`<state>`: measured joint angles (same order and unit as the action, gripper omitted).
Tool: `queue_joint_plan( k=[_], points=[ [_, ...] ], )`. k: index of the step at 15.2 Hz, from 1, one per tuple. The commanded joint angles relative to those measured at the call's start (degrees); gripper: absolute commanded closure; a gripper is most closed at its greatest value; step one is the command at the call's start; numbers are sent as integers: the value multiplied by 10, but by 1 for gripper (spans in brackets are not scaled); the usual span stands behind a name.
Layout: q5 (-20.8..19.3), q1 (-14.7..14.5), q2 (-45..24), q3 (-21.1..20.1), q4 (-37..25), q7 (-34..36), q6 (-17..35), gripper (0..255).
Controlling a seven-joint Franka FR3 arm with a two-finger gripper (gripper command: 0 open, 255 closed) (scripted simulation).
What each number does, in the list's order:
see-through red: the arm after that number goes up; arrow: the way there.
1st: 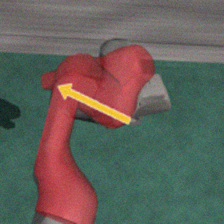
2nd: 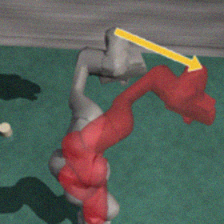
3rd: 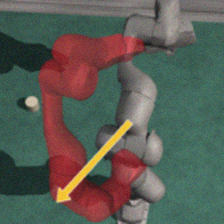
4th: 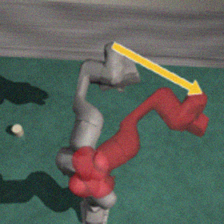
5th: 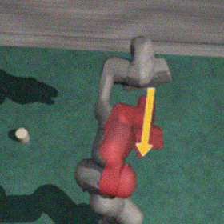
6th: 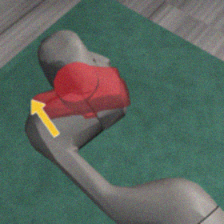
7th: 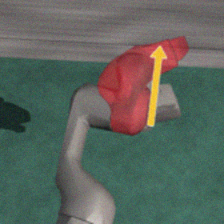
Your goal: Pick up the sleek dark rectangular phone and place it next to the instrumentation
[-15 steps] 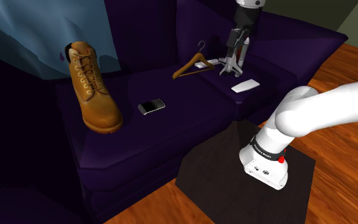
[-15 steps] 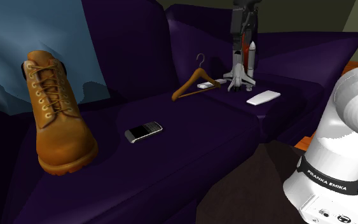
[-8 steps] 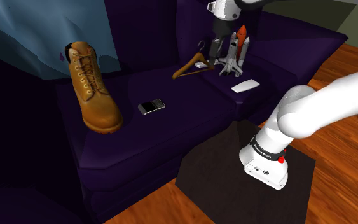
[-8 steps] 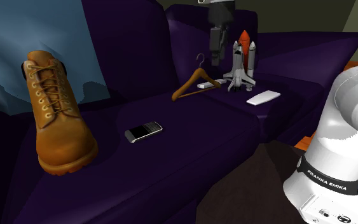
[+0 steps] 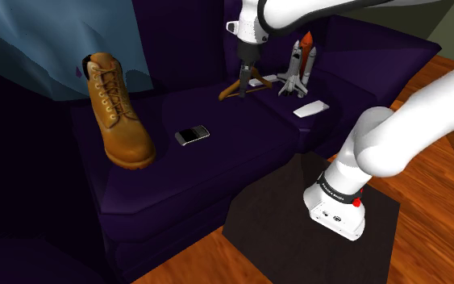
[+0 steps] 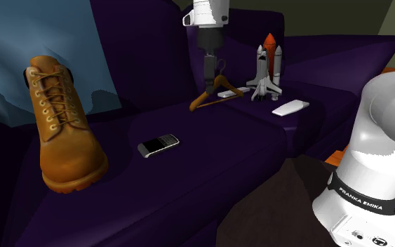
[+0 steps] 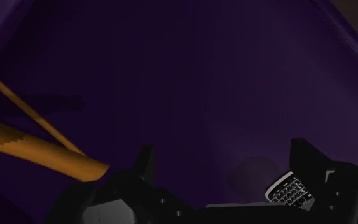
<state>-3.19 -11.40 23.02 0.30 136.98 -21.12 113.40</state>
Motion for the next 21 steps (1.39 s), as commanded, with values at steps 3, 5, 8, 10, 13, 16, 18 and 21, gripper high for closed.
queue_joint_plan(
  k=[3,5,8,10,13,16,18,21],
  points=[
    [14,-31,-59,-10,-5,-51,57,0],
    [21,-45,-89,-16,-13,-76,80,0],
    [31,-65,-132,-27,-26,-113,111,0],
    [38,-78,-160,-36,-35,-138,131,0],
    [45,-93,-193,-47,-47,-167,153,0],
    [44,-93,-206,-48,-37,-166,177,0],
    [43,-93,-216,-48,-31,-166,192,0],
    [42,-93,-229,-48,-23,-165,212,0]
  ],
)
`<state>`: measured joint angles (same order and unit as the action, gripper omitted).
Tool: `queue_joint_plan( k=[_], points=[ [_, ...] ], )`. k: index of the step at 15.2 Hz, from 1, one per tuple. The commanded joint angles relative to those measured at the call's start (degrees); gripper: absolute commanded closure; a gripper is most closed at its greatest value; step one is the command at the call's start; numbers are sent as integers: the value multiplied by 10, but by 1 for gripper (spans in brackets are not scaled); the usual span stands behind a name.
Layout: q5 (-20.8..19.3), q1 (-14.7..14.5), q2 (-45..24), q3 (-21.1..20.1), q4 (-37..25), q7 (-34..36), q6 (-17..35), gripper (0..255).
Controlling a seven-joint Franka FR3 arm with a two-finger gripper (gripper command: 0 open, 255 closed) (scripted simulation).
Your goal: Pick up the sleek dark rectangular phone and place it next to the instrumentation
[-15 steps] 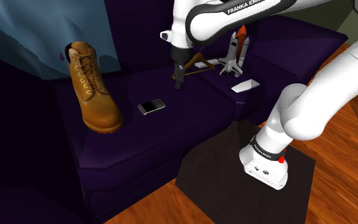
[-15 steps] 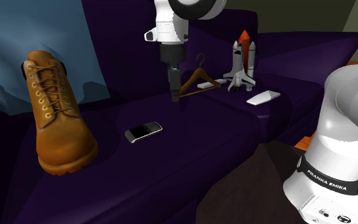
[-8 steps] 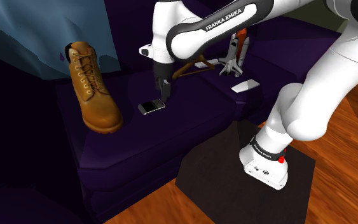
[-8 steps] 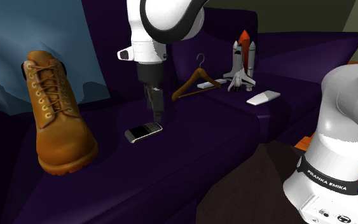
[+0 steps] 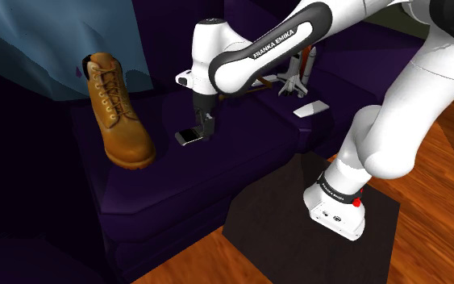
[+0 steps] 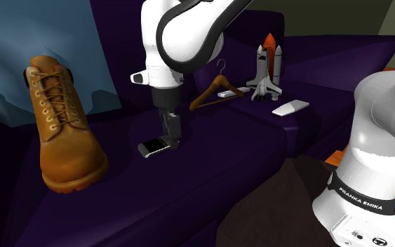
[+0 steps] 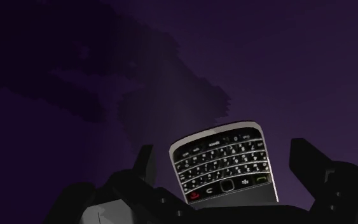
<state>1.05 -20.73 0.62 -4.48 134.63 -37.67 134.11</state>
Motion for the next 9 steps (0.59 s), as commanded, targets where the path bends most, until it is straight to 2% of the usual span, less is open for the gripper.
queue_joint_plan(
  k=[1,7,8,9],
  points=[
    [0,0,-5,0,0,0,5,0],
    [0,0,-5,0,0,0,5,0],
    [0,0,-5,0,0,0,5,255],
    [0,0,-5,0,0,0,5,255]
  ],
)
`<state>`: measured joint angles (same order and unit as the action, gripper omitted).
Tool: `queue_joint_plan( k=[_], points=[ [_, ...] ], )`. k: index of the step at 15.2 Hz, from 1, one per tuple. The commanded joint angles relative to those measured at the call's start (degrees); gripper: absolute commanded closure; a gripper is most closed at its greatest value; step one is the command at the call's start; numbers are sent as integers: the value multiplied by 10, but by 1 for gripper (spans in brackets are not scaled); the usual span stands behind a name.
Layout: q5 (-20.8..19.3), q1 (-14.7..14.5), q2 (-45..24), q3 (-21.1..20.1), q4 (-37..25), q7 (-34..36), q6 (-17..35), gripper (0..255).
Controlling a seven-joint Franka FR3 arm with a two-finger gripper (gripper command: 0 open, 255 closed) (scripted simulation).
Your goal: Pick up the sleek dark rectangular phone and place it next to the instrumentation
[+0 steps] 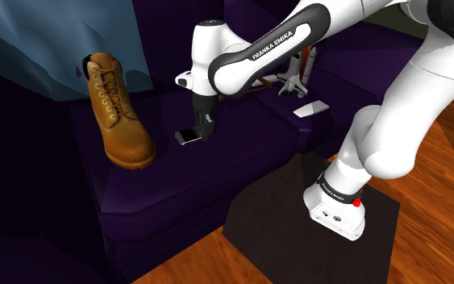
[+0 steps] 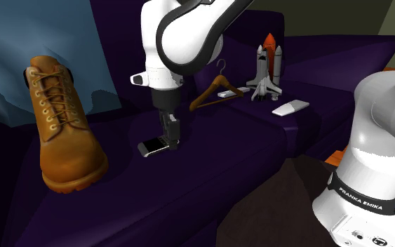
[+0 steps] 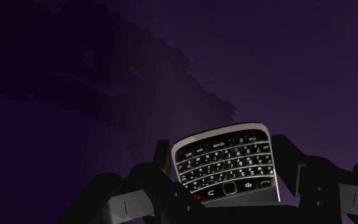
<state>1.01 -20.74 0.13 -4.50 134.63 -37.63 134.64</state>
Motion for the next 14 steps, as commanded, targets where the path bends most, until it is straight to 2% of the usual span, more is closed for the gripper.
queue_joint_plan(
  k=[1,8,14],
  points=[
    [0,0,0,0,0,0,0,255],
    [0,0,0,0,0,0,0,255],
    [2,0,29,0,-18,-1,-47,255]
  ],
)
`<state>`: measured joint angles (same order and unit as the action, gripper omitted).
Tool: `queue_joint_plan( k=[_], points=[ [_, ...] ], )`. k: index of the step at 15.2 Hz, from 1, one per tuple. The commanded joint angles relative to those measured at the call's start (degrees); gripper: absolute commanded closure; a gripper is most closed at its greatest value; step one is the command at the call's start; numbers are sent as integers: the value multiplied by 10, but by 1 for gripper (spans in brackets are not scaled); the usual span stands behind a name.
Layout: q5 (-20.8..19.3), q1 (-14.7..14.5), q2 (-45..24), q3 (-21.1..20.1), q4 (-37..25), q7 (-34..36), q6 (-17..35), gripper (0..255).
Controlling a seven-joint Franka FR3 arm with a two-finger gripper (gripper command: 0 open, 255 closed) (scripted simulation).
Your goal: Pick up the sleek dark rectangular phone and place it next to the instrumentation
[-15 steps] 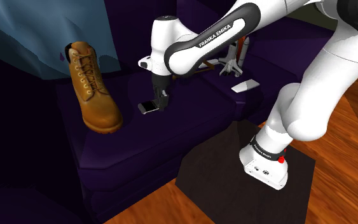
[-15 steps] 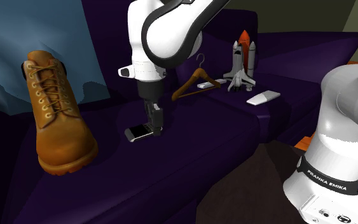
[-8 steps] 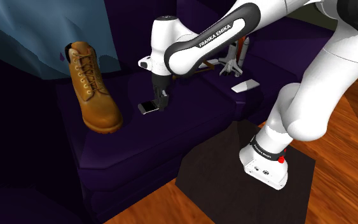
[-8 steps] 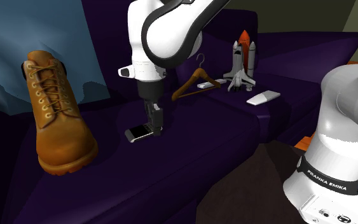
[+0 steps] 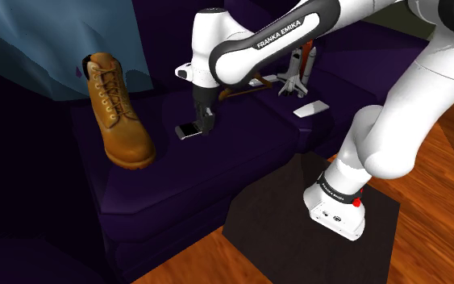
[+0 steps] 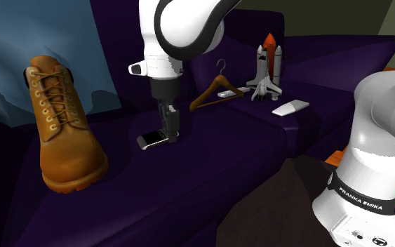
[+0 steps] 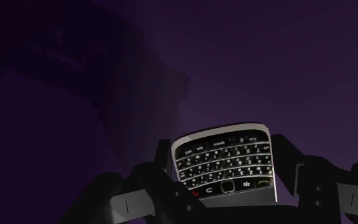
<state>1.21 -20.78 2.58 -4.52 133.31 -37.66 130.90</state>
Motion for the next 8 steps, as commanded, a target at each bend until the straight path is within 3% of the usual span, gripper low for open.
queue_joint_plan(
  k=[1,8],
  points=[
    [1,1,9,1,-8,-1,-17,255],
    [2,1,37,1,-36,-2,-72,255]
  ],
)
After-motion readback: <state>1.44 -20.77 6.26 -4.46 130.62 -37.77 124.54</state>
